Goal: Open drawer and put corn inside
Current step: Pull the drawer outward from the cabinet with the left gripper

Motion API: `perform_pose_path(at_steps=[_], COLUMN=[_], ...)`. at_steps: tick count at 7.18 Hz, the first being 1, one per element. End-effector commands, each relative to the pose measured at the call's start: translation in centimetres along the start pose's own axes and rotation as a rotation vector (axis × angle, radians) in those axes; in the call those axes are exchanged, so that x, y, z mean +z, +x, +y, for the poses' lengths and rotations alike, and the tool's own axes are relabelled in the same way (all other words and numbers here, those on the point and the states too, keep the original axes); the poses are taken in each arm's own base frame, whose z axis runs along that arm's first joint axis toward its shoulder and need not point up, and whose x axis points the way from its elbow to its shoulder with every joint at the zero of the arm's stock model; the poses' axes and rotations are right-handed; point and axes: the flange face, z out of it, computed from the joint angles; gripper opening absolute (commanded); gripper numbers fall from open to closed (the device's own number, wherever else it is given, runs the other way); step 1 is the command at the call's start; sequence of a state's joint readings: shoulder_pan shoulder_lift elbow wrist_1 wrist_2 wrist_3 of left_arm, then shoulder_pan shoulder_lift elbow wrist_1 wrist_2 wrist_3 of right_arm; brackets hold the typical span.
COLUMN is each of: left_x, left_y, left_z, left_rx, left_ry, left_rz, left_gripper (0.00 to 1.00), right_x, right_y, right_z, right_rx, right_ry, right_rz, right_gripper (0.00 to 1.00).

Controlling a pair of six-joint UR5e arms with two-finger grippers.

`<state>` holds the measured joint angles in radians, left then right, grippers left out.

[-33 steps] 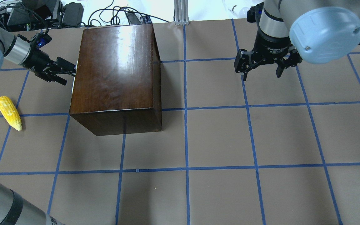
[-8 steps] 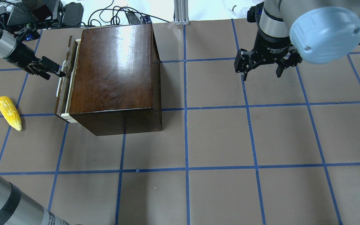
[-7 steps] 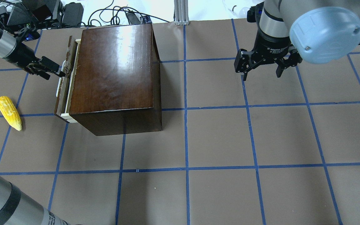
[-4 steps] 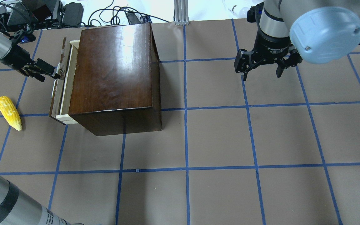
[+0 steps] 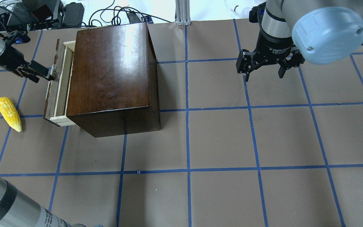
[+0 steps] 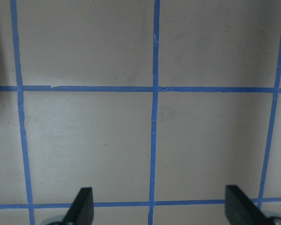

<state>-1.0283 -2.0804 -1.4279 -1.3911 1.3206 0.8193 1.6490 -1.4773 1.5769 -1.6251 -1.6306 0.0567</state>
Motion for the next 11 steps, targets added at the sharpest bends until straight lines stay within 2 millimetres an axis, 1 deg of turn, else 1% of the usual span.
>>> perform_pose_path(at_steps=[1, 2, 3, 5, 7, 8, 11], left_x=[-0.3, -0.6, -1.0, -1.6, -2.1, -2.4, -3.1], left_y=[-0.3, -1.2, -1.8, -2.3, -3.1, -3.4, -3.8], left_z=[0.1, 0.6, 0.6, 0.3, 0.4, 0.5, 0.2], left_rx=[0.025, 0.032, 0.052, 0.063, 0.135, 0.138, 0.183], left_ry=[-0.003, -0.012, -0.013, -0.028, -0.069, -0.085, -0.099], left_rz=[-0.012, -0.026, -0.035, -0.065, -0.114, -0.135, -0.163], left_gripper=[0.99, 0.98, 0.98, 0.98, 0.98, 0.98, 0.98], right_x=[-0.1, 0.0, 0.0, 0.0, 0.0, 0.0, -0.1], right_y=[0.0, 0.0, 0.0, 0.0, 0.0, 0.0, 0.0], right_z=[0.1, 0.0, 0.0, 0.0, 0.0, 0.0, 0.0], right_rx=[0.0, 0.0, 0.0, 0.0, 0.0, 0.0, 0.0], right_ry=[0.001, -0.001, -0.001, -0.001, -0.001, 0.001, 0.002], right_rz=[0.0, 0.0, 0.0, 0.0, 0.0, 0.0, 0.0], right_gripper=[1.0, 1.0, 1.0, 1.0, 1.0, 1.0, 1.0])
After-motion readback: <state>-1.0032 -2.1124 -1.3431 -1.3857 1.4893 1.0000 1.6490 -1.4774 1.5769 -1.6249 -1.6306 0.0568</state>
